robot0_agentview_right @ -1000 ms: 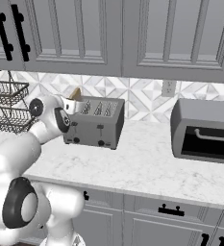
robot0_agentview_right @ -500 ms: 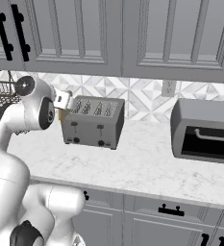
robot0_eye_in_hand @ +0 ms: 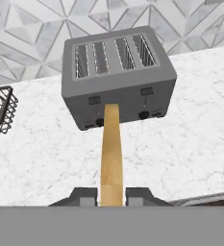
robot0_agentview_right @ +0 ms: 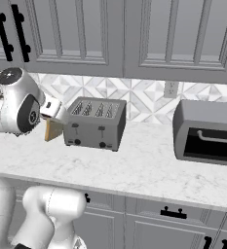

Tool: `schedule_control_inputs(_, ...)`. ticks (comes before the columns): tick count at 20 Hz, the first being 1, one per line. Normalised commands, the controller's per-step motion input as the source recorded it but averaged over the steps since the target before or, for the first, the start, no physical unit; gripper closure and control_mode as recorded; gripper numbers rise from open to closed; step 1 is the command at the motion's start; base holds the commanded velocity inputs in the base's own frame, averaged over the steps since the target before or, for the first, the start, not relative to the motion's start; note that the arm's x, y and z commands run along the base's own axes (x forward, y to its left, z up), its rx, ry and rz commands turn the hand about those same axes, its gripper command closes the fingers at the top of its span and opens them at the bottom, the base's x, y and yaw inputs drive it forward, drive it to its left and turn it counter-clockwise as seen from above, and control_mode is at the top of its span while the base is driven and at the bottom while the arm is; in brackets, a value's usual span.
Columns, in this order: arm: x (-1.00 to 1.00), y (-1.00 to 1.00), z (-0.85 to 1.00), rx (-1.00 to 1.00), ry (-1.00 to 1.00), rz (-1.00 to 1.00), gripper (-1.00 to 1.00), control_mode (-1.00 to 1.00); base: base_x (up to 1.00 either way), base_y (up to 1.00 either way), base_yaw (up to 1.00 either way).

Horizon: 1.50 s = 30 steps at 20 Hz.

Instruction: Start the toaster. Once the lever pops up, take the bread to the plate on the dining counter.

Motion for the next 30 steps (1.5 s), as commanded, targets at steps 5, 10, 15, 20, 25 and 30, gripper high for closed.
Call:
schedule_control_inputs(5, -0.72, -0.07, -0.22, 0.0, 0.03, 0.0, 1.0, -1.0, 0.0, 0.0, 0.0)
schedule_control_inputs(10, -0.49, -0.02, -0.09, 0.0, 0.0, 0.0, 1.0, 1.0, -0.2, -0.01, 0.0)
schedule_control_inputs(15, 0.0, 0.0, 0.0, 0.0, 0.0, 0.0, 1.0, 1.0, -1.0, -0.36, -0.19)
schedule_control_inputs(20, 0.0, 0.0, 0.0, 0.0, 0.0, 0.0, 1.0, 1.0, -0.19, -0.27, -0.82)
schedule_control_inputs(25, 0.0, 0.0, 0.0, 0.0, 0.0, 0.0, 1.0, 1.0, 0.0, -0.23, -0.91)
schedule_control_inputs(30, 0.0, 0.0, 0.0, 0.0, 0.0, 0.0, 1.0, 1.0, 0.0, -0.51, -0.84)
